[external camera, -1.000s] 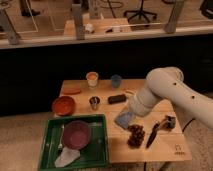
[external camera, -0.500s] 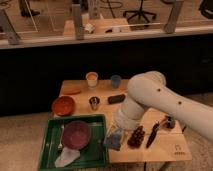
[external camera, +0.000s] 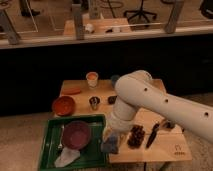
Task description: Place sponge in tray
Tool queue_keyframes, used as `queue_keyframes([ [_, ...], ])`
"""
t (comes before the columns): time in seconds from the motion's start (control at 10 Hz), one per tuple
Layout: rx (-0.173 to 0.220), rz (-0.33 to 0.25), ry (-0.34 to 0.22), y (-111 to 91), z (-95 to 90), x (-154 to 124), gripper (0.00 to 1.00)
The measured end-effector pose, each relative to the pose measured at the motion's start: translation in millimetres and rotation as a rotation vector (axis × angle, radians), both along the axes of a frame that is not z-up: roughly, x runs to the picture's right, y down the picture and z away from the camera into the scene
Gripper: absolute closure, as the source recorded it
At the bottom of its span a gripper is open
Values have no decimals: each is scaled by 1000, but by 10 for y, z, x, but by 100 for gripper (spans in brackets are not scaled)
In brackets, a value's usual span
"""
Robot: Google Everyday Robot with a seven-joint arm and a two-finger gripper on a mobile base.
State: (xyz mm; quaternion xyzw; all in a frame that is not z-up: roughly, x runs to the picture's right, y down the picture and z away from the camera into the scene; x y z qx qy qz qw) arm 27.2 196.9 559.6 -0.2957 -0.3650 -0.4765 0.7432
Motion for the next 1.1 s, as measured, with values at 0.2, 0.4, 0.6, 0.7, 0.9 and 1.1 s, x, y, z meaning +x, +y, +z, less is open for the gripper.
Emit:
queue_keyframes([
  [0.2, 7, -12, -15, -49, 70, -108, 100],
  [0.4, -15, -18, -49, -124, 241, -408, 100],
  [0.6, -119, -42, -92, -59, 413, -506, 100],
  [0.7, -165, -76, -110, -18, 457, -516, 100],
  [0.9, -248, -144, -141, 61, 522, -564, 100],
  [1.1, -264, -162, -151, 80, 533, -593, 100],
])
